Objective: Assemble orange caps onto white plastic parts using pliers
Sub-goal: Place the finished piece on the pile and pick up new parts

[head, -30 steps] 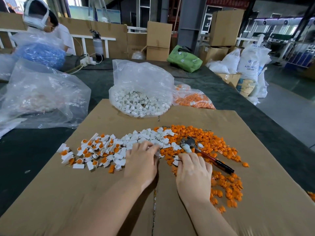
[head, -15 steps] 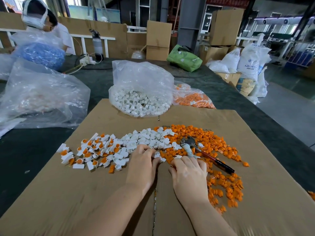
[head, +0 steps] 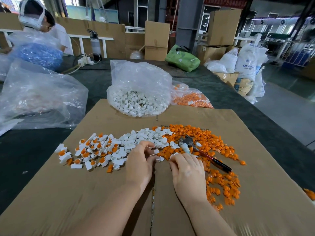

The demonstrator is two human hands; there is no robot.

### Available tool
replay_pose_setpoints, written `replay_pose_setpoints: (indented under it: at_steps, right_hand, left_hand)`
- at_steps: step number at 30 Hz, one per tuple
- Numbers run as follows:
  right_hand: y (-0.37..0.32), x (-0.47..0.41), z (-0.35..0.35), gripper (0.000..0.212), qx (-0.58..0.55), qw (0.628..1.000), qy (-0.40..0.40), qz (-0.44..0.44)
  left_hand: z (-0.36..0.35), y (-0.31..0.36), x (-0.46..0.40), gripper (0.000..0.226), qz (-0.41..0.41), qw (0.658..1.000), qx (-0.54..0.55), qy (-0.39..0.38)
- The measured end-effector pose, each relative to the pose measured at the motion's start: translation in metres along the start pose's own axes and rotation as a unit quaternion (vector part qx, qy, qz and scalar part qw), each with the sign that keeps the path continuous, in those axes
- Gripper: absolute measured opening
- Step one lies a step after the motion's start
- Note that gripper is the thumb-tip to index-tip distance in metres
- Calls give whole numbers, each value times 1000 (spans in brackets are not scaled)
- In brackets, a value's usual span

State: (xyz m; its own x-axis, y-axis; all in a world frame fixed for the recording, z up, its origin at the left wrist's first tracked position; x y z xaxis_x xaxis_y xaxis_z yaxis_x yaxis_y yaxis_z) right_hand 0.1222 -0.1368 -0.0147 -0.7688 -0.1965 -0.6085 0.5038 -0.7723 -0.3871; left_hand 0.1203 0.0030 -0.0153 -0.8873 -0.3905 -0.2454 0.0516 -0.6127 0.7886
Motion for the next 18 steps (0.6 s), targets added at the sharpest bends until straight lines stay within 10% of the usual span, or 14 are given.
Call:
replay_pose_setpoints:
  at_steps: [18]
  right_hand:
    - [-2, 1, 6, 18, -95, 994, 37, -28]
  left_hand:
    - [-3, 6, 15, 25, 5, 994, 101, -31]
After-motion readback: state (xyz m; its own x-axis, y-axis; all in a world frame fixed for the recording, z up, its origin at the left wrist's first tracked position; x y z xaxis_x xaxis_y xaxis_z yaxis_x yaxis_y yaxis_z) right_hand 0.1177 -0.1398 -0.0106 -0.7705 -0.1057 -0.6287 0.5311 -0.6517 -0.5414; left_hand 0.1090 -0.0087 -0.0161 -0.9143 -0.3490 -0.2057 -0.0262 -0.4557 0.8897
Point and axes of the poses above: each hand's wrist, its own x-axis away from the middle knuckle, its own z-axis out of the back of the hand, y = z × x, the point moved 2 cm from there along -x, towards the middle knuckle, and after that the axes turned 4 degrees about -x, right-handed, at the moved point
